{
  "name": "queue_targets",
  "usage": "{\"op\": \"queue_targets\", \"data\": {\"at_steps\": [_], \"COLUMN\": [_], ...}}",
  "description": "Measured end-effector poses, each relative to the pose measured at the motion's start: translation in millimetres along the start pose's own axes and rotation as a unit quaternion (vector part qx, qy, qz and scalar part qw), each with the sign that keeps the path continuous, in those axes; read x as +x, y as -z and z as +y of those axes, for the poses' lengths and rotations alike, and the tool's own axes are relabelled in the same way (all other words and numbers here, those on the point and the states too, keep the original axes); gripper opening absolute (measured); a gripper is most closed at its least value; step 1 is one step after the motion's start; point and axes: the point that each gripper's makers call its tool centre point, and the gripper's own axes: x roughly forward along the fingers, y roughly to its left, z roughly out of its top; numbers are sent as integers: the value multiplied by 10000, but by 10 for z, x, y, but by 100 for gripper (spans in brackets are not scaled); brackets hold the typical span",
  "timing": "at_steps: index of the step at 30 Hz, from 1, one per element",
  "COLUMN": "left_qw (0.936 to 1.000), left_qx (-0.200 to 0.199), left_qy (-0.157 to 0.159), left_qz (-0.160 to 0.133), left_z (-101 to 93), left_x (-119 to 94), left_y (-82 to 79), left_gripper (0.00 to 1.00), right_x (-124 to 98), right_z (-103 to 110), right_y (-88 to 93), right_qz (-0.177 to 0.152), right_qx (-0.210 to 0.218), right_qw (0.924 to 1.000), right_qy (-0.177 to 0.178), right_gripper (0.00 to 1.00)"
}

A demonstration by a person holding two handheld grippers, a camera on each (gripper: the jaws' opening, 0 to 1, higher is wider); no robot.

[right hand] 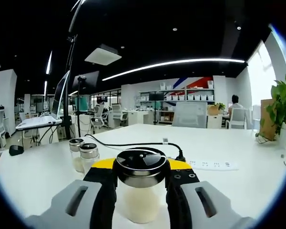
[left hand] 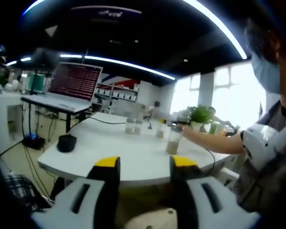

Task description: Rotate the seasoning bottle until the label or dispensing opening points toward the visible target arrow and the bottle remains upright within the marked orientation range

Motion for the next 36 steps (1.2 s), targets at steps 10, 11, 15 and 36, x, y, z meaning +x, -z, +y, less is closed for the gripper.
{"op": "queue_targets", "data": {"at_steps": [10,11,15,36], "left_qw": [9999,9999,9997,9990], "left_qx": [60,61,62,194], "left_qy": [132,137,172,346], "left_qz": [-58,-72,-149,-213], "left_z": [-99,-100,-116,-247], "left_x": [14,13,5,-53], "left_y": [-44,-52,-80,-116], "left_gripper": [43,44,44,43], "right_x": [-271,-307,-447,-1414], "right_z": [39,45,66,389], "right_y": [-38,-33,-16,-98], "right_qz": [-114,-117,-110,-299], "right_qx": [-42,-83,-119,-73], "right_qw": [9999,9999,9998,9975], "right_qy": [-85,-81,-143,-642], "right_gripper": [37,37,37,38]}}
